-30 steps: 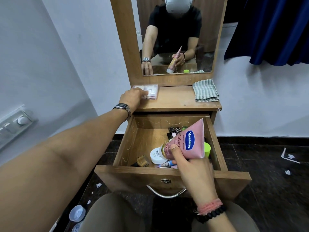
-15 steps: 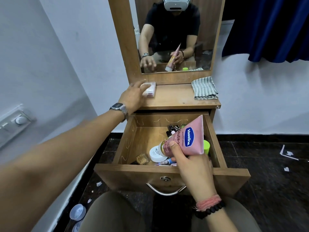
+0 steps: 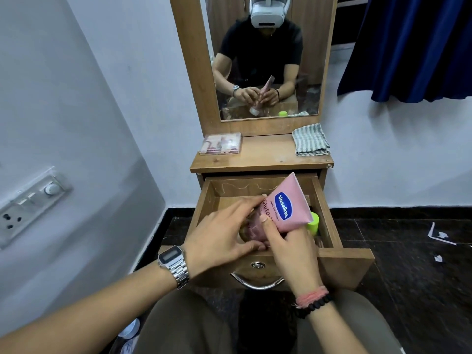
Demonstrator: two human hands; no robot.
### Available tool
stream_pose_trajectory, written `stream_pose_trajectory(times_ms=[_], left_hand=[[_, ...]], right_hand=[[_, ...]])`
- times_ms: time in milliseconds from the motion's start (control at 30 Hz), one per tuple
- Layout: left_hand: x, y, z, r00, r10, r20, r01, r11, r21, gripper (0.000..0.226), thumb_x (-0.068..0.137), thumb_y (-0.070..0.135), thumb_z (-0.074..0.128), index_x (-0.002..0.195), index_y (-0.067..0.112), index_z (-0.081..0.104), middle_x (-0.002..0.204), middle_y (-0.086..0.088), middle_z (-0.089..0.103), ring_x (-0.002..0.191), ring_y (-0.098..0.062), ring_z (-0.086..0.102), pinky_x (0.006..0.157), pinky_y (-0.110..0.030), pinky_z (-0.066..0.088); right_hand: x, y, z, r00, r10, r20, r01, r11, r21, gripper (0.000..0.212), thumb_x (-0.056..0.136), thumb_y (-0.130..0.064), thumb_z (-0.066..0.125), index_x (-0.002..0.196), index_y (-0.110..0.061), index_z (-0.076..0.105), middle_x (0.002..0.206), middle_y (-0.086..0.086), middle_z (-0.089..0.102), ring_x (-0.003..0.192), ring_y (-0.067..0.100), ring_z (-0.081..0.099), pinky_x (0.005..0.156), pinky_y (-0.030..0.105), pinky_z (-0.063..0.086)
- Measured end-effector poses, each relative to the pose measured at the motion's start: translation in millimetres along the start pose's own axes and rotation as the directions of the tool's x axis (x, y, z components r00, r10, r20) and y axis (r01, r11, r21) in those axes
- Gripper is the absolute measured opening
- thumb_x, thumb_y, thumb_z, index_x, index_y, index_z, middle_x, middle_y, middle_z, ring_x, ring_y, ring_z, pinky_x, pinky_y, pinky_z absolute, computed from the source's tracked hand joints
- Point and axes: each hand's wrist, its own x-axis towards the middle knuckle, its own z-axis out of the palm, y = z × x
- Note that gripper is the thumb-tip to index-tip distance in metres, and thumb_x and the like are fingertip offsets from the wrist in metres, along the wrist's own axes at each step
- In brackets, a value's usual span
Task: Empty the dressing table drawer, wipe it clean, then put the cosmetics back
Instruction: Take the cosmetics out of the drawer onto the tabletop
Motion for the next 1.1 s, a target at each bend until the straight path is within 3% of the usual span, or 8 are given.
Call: stream_pose_trajectory(times_ms=[100, 233, 300, 400, 467, 600, 867, 1100], left_hand=[[5, 1, -1, 1.000, -0.004, -0.001, 0.004, 0.999, 0.054, 0.082, 0.076, 0.048, 0.067, 0.143, 0.031, 0.024, 0.143, 0.011, 0.043, 0.124, -0.011, 0.050, 0.094, -0.036, 0.050], [36, -25, -14, 0.983, -0.124, -0.136, 0.122, 0.992, -0.023, 0.081, 0.073, 0.042, 0.074, 0.140, 0.019, 0.035, 0.133, 0.000, 0.054, 0.108, -0.014, 0.060, 0.084, -0.032, 0.055], [63, -50, -28, 0.923, -0.266, -0.279, 0.235, 0.962, -0.140, 0.078, 0.071, 0.038, 0.078, 0.135, 0.017, 0.039, 0.126, -0.001, 0.058, 0.102, -0.015, 0.062, 0.080, -0.028, 0.056], [110, -92, -44, 0.755, -0.502, -0.422, 0.402, 0.862, -0.308, 0.075, 0.068, 0.039, 0.079, 0.129, 0.015, 0.041, 0.120, -0.001, 0.060, 0.100, -0.017, 0.063, 0.082, -0.032, 0.056], [137, -117, -49, 0.668, -0.595, -0.446, 0.469, 0.803, -0.368, 0.077, 0.065, 0.041, 0.077, 0.129, 0.016, 0.041, 0.122, -0.002, 0.061, 0.103, -0.019, 0.063, 0.088, -0.038, 0.054], [172, -145, -50, 0.598, -0.675, -0.431, 0.535, 0.737, -0.413, 0.070, 0.065, 0.040, 0.072, 0.123, 0.017, 0.041, 0.116, -0.002, 0.061, 0.101, -0.022, 0.062, 0.083, -0.033, 0.052], [192, -162, -39, 0.583, -0.701, -0.411, 0.564, 0.713, -0.417, 0.068, 0.069, 0.037, 0.073, 0.124, 0.017, 0.038, 0.118, -0.003, 0.059, 0.103, -0.024, 0.061, 0.083, -0.034, 0.050], [181, -158, -34, 0.604, -0.702, -0.377, 0.547, 0.709, -0.445, 0.085, 0.075, 0.046, 0.074, 0.140, 0.016, 0.029, 0.141, -0.006, 0.043, 0.125, -0.022, 0.049, 0.101, -0.037, 0.044]], right_hand=[[-1, 0, -1, 0.999, -0.028, 0.027, 0.028, 1.000, -0.012, 0.027, 0.085, -0.048, 0.061, 0.097, -0.024, 0.064, 0.086, -0.007, 0.066, 0.086, 0.013, 0.062, 0.070, 0.024, 0.044], [-1, -1, 1, 0.988, -0.117, 0.098, 0.104, 0.986, 0.130, 0.051, 0.079, -0.064, 0.051, 0.125, -0.046, 0.038, 0.126, -0.022, 0.058, 0.089, 0.003, 0.066, 0.078, 0.038, 0.057], [-1, -2, 3, 0.983, -0.149, 0.108, 0.133, 0.982, 0.137, 0.055, 0.079, -0.066, 0.048, 0.129, -0.052, 0.031, 0.131, -0.027, 0.053, 0.084, 0.003, 0.066, 0.076, 0.041, 0.058], [1, 1, 5, 0.981, -0.160, 0.111, 0.145, 0.981, 0.131, 0.052, 0.079, -0.068, 0.044, 0.128, -0.055, 0.029, 0.124, -0.033, 0.053, 0.081, 0.002, 0.068, 0.078, 0.039, 0.057], [4, 4, 6, 0.980, -0.158, 0.117, 0.144, 0.982, 0.126, 0.052, 0.077, -0.071, 0.040, 0.127, -0.057, 0.028, 0.122, -0.035, 0.053, 0.082, 0.002, 0.068, 0.078, 0.038, 0.057], [8, 5, 7, 0.979, -0.148, 0.140, 0.133, 0.985, 0.109, 0.050, 0.076, -0.072, 0.035, 0.123, -0.062, 0.024, 0.119, -0.036, 0.053, 0.083, -0.001, 0.067, 0.077, 0.034, 0.058], [9, 8, 8, 0.981, -0.140, 0.136, 0.135, 0.990, 0.044, 0.042, 0.083, -0.064, 0.035, 0.124, -0.057, 0.027, 0.117, -0.034, 0.056, 0.084, -0.002, 0.066, 0.082, 0.029, 0.053], [7, 7, 8, 0.983, -0.134, 0.126, 0.136, 0.991, -0.007, 0.037, 0.091, -0.054, 0.042, 0.127, -0.050, 0.032, 0.115, -0.031, 0.058, 0.079, -0.003, 0.066, 0.079, 0.028, 0.052]])
